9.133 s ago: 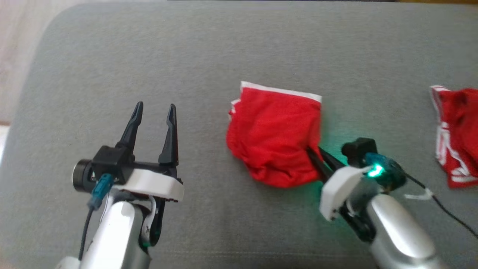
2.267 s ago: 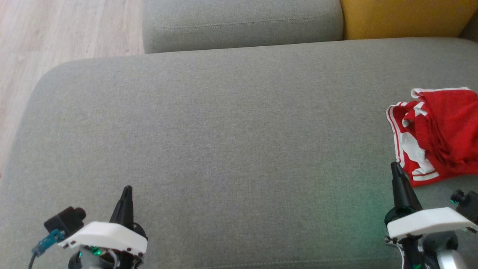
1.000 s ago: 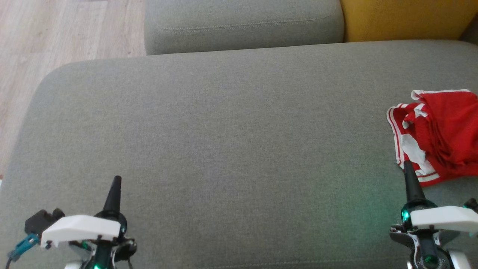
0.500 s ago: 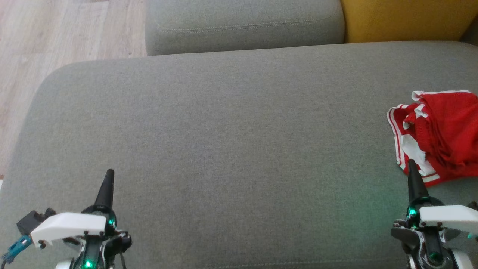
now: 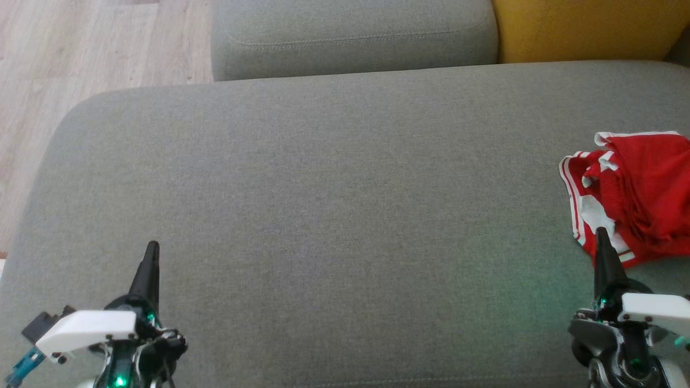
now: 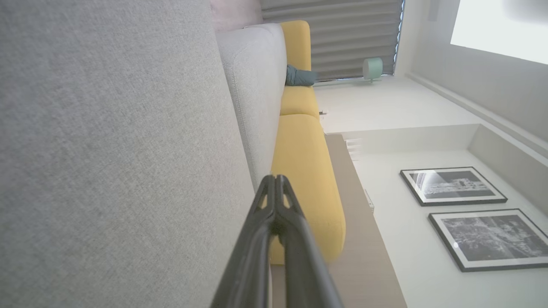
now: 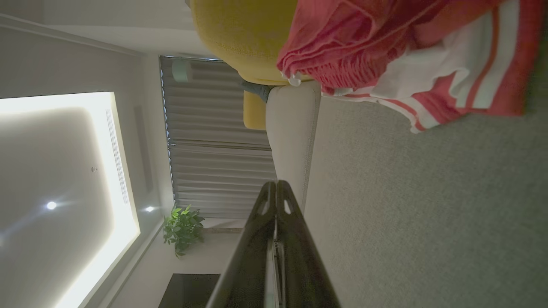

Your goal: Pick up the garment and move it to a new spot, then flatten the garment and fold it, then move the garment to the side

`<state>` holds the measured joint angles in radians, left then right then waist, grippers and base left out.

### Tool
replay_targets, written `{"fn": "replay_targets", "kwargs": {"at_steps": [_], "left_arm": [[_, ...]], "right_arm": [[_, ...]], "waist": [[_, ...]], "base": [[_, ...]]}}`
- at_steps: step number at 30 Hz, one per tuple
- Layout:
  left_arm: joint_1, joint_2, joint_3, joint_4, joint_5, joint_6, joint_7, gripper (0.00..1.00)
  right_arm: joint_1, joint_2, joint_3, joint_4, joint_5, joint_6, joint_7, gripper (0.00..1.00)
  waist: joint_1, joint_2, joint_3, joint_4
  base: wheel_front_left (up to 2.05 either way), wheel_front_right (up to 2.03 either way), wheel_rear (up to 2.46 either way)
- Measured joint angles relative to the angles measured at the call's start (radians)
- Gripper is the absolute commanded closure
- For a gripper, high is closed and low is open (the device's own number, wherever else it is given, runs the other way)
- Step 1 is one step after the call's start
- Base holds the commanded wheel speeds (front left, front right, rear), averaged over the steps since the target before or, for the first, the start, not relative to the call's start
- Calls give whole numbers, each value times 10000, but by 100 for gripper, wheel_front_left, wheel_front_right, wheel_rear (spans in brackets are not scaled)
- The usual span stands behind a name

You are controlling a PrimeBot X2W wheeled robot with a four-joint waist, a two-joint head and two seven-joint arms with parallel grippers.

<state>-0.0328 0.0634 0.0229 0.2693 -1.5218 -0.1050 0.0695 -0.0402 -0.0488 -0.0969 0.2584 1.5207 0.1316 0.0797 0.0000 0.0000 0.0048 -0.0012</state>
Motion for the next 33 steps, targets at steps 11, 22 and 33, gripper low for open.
{"fn": "replay_targets", "kwargs": {"at_steps": [11,22,33], "left_arm": [[-198,-59,291,23,-1003,-184,255,100],[-198,-69,320,48,-1003,-184,257,100],[-198,-86,435,50,-1001,-184,259,100]], "right_arm": [[-147,0,-84,159,1032,0,13,100],[-147,0,-117,167,1045,0,98,100],[-147,2,-132,169,1045,0,100,100]], "waist": [[0,0,-17,12],[0,0,-17,12],[0,0,-17,12]], "base": [[0,0,0],[0,0,0],[0,0,0]]}}
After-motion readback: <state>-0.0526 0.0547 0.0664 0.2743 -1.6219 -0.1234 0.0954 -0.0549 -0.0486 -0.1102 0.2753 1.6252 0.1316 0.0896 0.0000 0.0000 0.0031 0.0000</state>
